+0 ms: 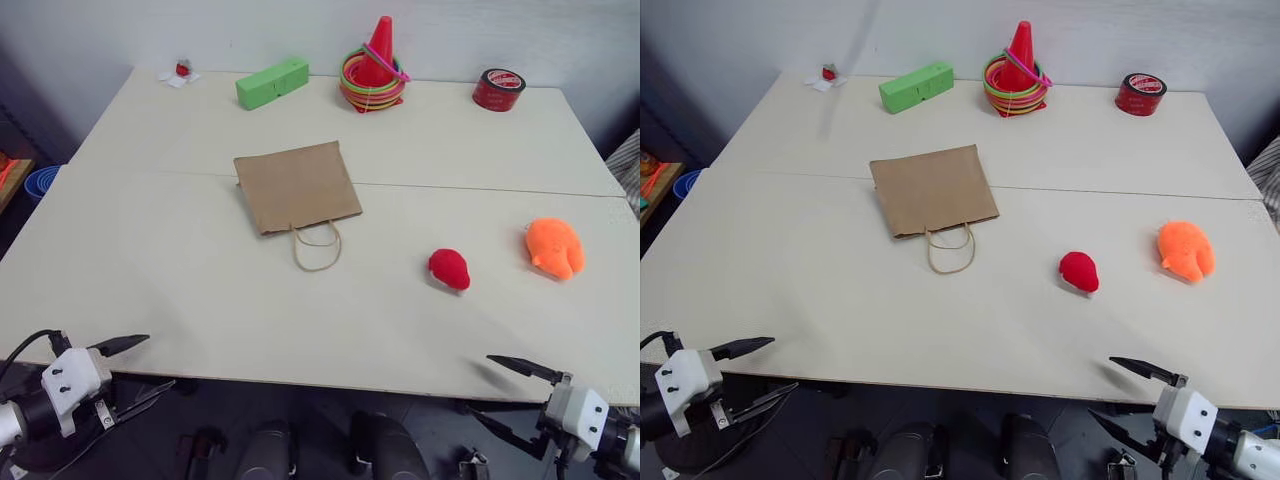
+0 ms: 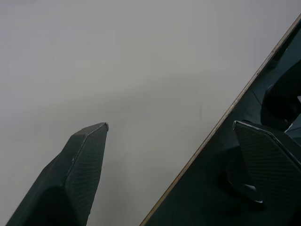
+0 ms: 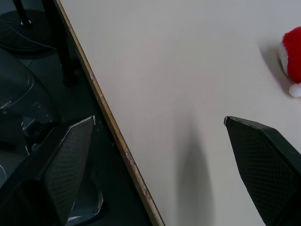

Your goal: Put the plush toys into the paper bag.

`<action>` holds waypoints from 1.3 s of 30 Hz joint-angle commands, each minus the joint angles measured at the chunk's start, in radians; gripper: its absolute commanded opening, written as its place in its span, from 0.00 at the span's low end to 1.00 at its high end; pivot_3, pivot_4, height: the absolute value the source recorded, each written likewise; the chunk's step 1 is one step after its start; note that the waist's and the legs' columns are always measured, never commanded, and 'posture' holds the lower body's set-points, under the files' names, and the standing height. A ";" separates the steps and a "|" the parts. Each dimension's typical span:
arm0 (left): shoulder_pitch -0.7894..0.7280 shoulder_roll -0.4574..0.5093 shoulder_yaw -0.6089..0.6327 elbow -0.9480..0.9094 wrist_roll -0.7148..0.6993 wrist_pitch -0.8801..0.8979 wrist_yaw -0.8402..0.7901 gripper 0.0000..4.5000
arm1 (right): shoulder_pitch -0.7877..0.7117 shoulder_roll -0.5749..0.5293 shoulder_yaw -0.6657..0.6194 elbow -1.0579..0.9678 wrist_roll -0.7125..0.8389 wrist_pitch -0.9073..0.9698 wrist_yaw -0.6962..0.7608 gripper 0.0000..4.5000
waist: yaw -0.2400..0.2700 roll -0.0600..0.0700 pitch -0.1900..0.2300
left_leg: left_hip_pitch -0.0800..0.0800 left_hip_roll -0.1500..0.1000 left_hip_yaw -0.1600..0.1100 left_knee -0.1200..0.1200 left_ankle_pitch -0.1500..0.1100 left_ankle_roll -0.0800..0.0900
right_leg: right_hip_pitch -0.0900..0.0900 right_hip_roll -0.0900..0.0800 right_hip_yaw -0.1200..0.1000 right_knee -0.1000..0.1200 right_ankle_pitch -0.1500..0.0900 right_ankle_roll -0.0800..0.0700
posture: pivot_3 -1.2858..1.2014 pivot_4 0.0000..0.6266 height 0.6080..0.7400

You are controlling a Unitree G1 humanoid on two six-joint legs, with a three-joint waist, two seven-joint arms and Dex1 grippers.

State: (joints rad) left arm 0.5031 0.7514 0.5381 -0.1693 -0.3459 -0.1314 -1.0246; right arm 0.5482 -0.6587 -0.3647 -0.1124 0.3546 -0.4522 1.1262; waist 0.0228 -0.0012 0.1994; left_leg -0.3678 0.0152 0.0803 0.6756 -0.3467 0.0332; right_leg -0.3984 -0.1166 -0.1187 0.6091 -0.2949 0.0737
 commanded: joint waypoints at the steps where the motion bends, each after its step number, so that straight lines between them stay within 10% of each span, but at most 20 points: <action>1: -0.052 0.037 -0.022 0.010 -0.022 0.006 -0.035 0.99 | -0.002 0.015 -0.011 -0.086 0.082 0.050 -0.041 1.00 | 0.001 0.000 0.000 | 0.000 0.000 0.000 0.000 0.000 0.000 | 0.000 0.000 0.000 0.000 0.000 0.000 | 0.52 0.24 1.00; 7: -0.484 0.096 -0.236 -0.085 -0.088 0.347 0.067 0.99 | -0.129 0.072 0.030 -0.341 0.193 0.273 -0.261 1.00 | 0.004 0.001 -0.001 | 0.000 0.000 -0.001 0.002 0.003 -0.007 | 0.001 0.000 0.000 0.004 0.002 0.000 | 0.52 0.24 1.00; 15: -1.026 -0.114 -0.638 0.255 0.210 0.193 0.116 0.99 | -0.236 0.087 0.090 -0.389 0.124 0.324 -0.334 1.00 | 0.001 0.002 -0.002 | 0.000 -0.002 0.007 0.004 0.007 -0.005 | 0.000 0.006 0.001 0.009 0.002 0.003 | 0.52 0.24 1.00; 28: -1.279 -0.292 -0.739 0.612 0.355 0.000 0.167 0.13 | -0.221 0.084 0.122 -0.470 0.088 0.402 -0.391 1.00 | 0.000 0.000 -0.001 | -0.001 -0.002 0.014 0.007 0.007 -0.002 | -0.006 0.006 0.010 0.012 0.004 0.006 | 0.52 0.24 1.00; 30: -1.331 -0.276 -0.731 0.650 0.344 -0.015 0.120 0.00 | -0.256 0.066 0.159 -0.490 0.100 0.456 -0.388 0.91 | 0.001 0.000 -0.001 | -0.002 -0.002 0.015 0.007 0.007 -0.002 | -0.007 0.006 0.009 0.013 0.004 0.006 | 0.52 0.24 1.00; 39: -1.423 -0.205 -0.637 0.566 0.072 0.110 -0.263 0.00 | -0.646 0.097 0.469 -0.463 0.045 0.750 -0.431 0.24 | -0.013 -0.002 0.000 | -0.003 -0.002 0.017 0.009 0.008 -0.002 | -0.011 0.006 0.009 0.017 0.003 0.006 | 0.52 0.24 1.00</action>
State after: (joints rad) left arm -0.9006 0.5386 -0.1280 0.4483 -0.2112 -0.0427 -1.2379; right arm -0.0656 -0.5814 0.0575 -0.5794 0.4220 0.2703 0.7147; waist 0.0093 -0.0035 0.1993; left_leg -0.3711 0.0138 0.0967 0.6844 -0.3382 0.0305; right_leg -0.4096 -0.1102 -0.1103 0.6267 -0.2918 0.0793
